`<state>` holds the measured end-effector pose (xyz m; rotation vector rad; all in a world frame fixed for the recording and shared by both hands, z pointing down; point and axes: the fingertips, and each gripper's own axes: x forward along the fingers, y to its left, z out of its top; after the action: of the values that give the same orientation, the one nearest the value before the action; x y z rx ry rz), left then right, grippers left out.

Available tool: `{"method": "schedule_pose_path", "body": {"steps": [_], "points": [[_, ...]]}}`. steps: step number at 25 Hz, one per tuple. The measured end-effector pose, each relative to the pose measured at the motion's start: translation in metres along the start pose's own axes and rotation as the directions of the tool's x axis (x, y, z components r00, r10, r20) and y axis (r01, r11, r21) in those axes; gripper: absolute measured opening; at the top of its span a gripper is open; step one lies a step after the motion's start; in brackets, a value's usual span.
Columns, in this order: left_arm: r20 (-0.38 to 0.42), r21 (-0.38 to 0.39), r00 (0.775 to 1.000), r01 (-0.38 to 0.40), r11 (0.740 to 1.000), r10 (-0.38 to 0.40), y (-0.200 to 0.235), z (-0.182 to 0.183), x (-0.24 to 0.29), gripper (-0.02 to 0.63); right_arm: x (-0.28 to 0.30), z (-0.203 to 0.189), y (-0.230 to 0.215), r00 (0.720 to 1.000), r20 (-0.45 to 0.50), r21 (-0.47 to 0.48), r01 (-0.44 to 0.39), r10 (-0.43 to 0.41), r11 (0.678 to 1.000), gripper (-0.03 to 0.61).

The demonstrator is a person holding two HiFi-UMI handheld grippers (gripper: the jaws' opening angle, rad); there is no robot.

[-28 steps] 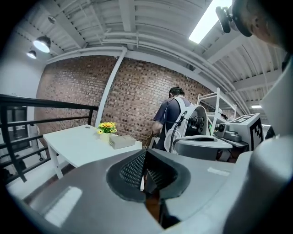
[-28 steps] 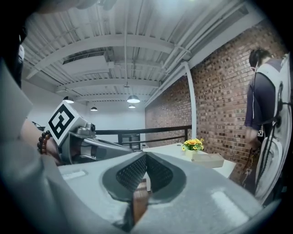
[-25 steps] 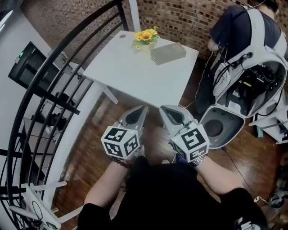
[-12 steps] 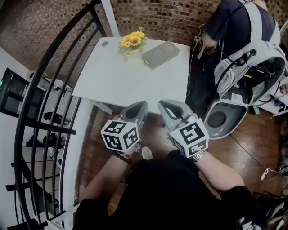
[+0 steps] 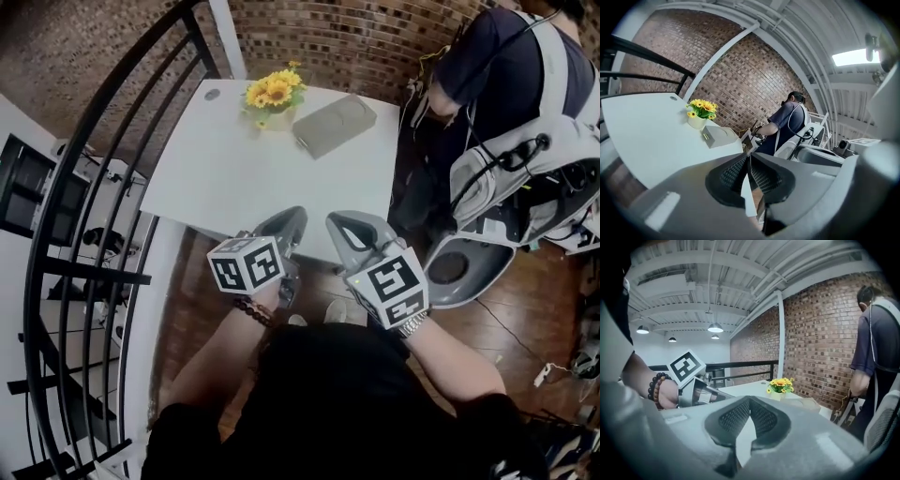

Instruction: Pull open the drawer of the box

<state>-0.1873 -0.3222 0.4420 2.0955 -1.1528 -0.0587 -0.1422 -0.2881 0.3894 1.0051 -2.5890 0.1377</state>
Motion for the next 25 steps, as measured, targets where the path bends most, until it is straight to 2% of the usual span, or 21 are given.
{"method": "schedule_pose_path", "body": {"steps": [4,8,12,16,22,25], "points": [[0.018,-0.115,1.0,-0.001,0.993,0.003,0.015,0.01,0.027,0.035,0.014,-0.001,-0.017,1.0,-0.012,-0.005,-0.027,0.027,1.0,-0.009],[-0.007,-0.229,1.0,0.006,0.973,-0.008,0.032,0.007,0.055,0.039,0.024,-0.009,-0.031,0.999,-0.039,0.015,-0.027,0.028,1.0,-0.009],[-0.012,-0.342,1.0,0.012,0.94,-0.017,0.065,0.017,0.092,0.044,0.046,-0.007,-0.051,0.998,-0.058,0.02,0.002,0.0,1.0,-0.009],[0.005,-0.443,1.0,-0.005,0.896,0.008,0.111,0.03,0.13,0.044,0.072,-0.01,-0.069,0.996,-0.087,0.036,0.023,-0.02,0.999,-0.009],[-0.016,-0.519,0.998,-0.062,0.853,0.063,0.183,0.035,0.179,0.044,0.109,-0.023,-0.085,0.988,-0.151,0.068,0.045,-0.034,0.997,-0.009],[-0.044,-0.532,0.997,-0.08,0.843,0.067,0.203,0.031,0.201,0.054,0.124,-0.029,-0.092,0.983,-0.182,0.081,0.056,-0.041,0.995,-0.009]]}}
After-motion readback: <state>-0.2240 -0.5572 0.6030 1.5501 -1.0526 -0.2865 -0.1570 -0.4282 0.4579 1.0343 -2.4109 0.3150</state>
